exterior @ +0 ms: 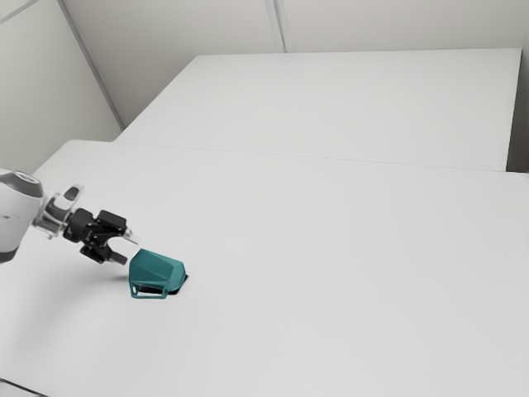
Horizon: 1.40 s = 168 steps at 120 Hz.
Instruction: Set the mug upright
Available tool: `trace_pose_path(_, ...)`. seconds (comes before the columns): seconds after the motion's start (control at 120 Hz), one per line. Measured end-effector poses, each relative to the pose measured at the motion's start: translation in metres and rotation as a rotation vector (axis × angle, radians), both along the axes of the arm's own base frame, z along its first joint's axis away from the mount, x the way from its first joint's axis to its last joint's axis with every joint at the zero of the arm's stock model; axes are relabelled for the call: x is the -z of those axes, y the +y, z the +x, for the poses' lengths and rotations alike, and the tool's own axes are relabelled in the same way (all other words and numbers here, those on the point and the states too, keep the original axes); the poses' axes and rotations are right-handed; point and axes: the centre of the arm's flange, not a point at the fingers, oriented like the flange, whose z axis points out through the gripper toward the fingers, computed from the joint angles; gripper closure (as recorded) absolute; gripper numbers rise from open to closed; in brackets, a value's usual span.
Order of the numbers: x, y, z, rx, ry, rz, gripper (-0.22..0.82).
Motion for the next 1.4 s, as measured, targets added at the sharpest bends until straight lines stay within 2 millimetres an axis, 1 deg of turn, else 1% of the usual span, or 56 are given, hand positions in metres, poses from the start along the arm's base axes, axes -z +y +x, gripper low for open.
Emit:
trace_pose_path(0.1,0.006,-0.006,0.003,-0.003,-0.006,-0.021,0.0)
trace_pose_path(0.675,0.017,-0.041,0.019,0.043,-0.043,-0.053,0.01)
trace_pose_path(0.758,0.017,-0.041,0.019,0.043,-0.046,-0.053,0.08)
trace_pose_path(0.992,0.018,-0.04,0.019,0.043,-0.053,-0.047,0.38)
trace_pose_path(1.108,0.017,-0.039,0.02,0.042,-0.056,-0.043,0.5)
trace_pose_path(1.267,0.011,-0.042,0.022,0.047,-0.064,-0.036,0.62)
trace_pose_path(1.4,0.009,-0.043,0.023,0.047,-0.062,-0.03,0.69)
